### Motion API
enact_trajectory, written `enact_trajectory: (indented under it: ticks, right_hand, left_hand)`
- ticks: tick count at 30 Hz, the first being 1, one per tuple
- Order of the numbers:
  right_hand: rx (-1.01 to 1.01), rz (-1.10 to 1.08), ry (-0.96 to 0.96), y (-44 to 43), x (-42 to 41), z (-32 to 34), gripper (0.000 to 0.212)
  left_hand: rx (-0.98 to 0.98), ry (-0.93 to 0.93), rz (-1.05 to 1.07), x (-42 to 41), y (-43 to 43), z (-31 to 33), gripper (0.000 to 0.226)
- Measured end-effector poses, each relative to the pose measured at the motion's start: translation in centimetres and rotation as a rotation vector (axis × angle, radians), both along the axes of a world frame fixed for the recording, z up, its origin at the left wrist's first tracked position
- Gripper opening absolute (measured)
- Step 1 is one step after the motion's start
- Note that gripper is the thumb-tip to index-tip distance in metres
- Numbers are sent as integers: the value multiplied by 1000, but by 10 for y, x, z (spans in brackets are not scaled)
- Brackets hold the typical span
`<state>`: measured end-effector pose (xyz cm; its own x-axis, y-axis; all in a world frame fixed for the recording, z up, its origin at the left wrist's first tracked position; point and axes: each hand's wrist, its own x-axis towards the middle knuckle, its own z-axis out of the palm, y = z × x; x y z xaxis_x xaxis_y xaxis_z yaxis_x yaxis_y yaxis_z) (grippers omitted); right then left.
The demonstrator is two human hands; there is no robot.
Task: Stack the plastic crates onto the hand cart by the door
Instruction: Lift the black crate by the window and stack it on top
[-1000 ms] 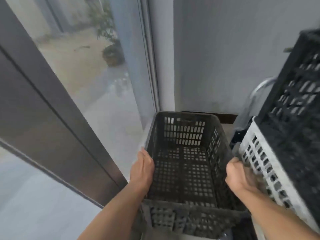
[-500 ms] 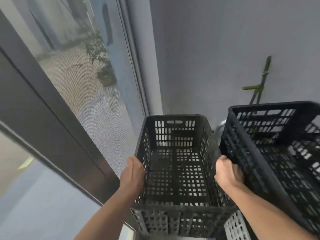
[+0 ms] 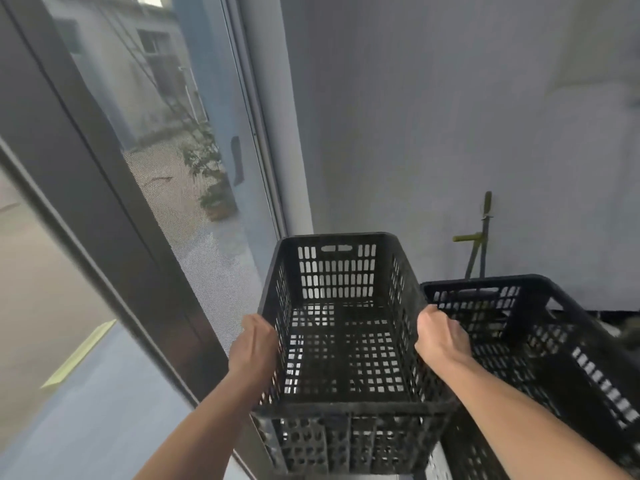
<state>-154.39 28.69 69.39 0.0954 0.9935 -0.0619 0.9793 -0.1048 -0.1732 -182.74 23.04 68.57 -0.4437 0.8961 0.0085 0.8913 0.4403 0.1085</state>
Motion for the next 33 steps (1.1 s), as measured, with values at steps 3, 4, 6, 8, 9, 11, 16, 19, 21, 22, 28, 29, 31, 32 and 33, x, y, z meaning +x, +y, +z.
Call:
enact_trajectory:
  ticks: [3, 4, 6, 8, 9, 11, 16, 19, 21, 22, 28, 29, 31, 32, 33]
  right_hand:
    - [20, 5, 3, -1, 4, 28, 36]
    - [30, 4, 5, -1, 6, 35, 35]
    - [31, 3, 1, -1, 11, 49, 34]
    - [48, 5, 18, 0, 16, 62, 32]
    - [66, 14, 22, 3, 18, 69, 29]
    - [58, 20, 34, 2, 26, 77, 20]
    - [87, 85, 28, 1, 44, 94, 10]
    - [91, 98, 25, -4, 55, 114, 13]
    - [105, 88, 35, -13, 64, 128, 16]
    - [115, 78, 42, -17, 68, 133, 16]
    - [161, 40, 62, -44, 86, 158, 34]
    - [177, 38, 73, -49, 87, 166, 35]
    - [201, 41, 82, -57, 89, 182, 35]
    - [210, 42, 83, -63, 90, 190, 34]
    - [221, 37, 83, -69, 91, 197, 32]
  left_hand:
    - [31, 14, -17, 2, -1, 27, 39]
    - [43, 25, -24, 3, -2, 35, 39]
    - [59, 31, -33, 8, -4, 53, 40]
    - [77, 51, -51, 12, -3, 66, 41]
    - [72, 69, -54, 13, -3, 72, 42]
    - [67, 42, -29, 18, -3, 82, 42]
    - [83, 36, -21, 33, -11, 107, 34]
    - [120, 24, -50, 42, -17, 127, 12]
    - [143, 20, -66, 49, -23, 140, 7]
    - [153, 16, -74, 53, -27, 147, 7]
    - [230, 40, -140, 70, -50, 183, 10]
    - [247, 41, -149, 70, -54, 188, 10]
    - [274, 24, -170, 69, -65, 196, 10]
    - [289, 13, -179, 69, -71, 200, 10]
    - [302, 14, -184, 69, -76, 204, 9]
